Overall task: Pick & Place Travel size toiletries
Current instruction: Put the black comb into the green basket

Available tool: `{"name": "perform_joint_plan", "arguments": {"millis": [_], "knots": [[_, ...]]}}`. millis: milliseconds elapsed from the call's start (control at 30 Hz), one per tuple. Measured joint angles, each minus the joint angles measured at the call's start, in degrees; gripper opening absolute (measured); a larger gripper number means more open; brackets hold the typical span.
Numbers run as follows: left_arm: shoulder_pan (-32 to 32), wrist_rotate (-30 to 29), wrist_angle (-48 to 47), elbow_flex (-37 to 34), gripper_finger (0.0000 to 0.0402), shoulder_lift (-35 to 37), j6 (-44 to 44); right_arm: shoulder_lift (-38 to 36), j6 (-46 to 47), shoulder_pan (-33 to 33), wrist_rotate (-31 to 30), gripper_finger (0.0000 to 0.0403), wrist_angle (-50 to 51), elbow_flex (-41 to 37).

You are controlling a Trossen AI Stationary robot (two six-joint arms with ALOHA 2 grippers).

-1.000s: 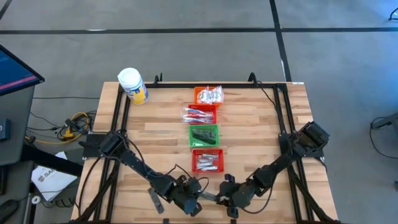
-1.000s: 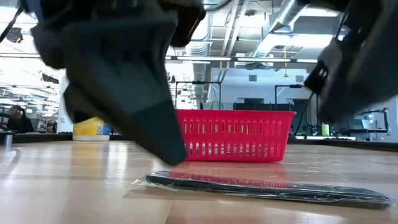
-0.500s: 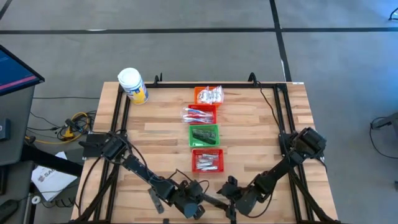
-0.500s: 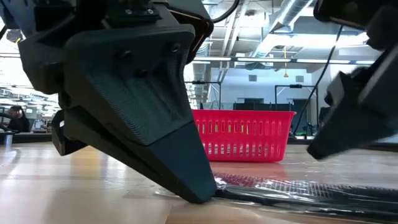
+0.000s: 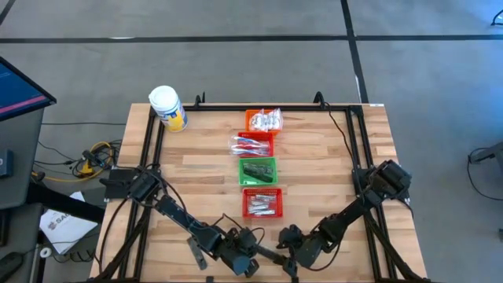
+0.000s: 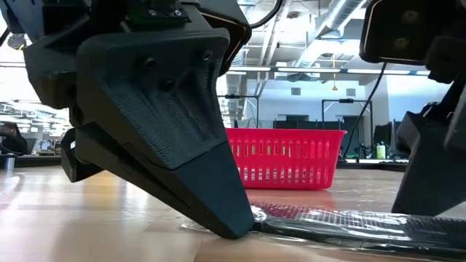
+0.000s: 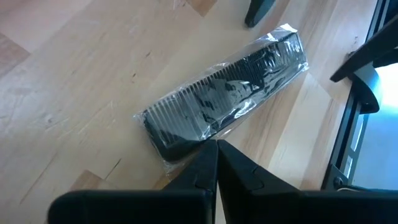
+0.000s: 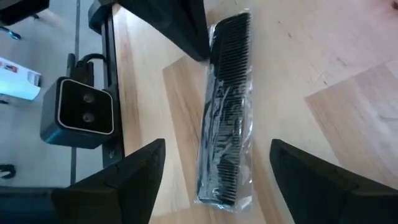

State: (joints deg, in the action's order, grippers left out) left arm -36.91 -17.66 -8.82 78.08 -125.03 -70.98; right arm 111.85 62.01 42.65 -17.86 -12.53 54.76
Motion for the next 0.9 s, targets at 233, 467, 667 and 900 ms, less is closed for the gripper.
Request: {"name": "perform_joint_plan", "arguments": {"millis": [233,467,667,900], "knots": [[0.4,-0.5,0.0,0.0,0.0,0.0,0.1,-0.1,0.7,-1.3,4.4,0.0282,-0.4,0.0],[0.8,-1.0,0.0,0.0,0.0,0.0,0.2,-0.2,1.1,-3.2,10.0,0.0281,-1.5,0.0],[1.5,-1.8,0.1,-0.1,0.0,0.0,0.2,-0.2,1.1,-4.4,13.9,0.0281,-1.9,0.0],[2.5,-3.1,0.1,-0.1,0.0,0.0,0.6,0.0,0.6,-5.0,16.2,0.0281,-2.6,0.0]]}}
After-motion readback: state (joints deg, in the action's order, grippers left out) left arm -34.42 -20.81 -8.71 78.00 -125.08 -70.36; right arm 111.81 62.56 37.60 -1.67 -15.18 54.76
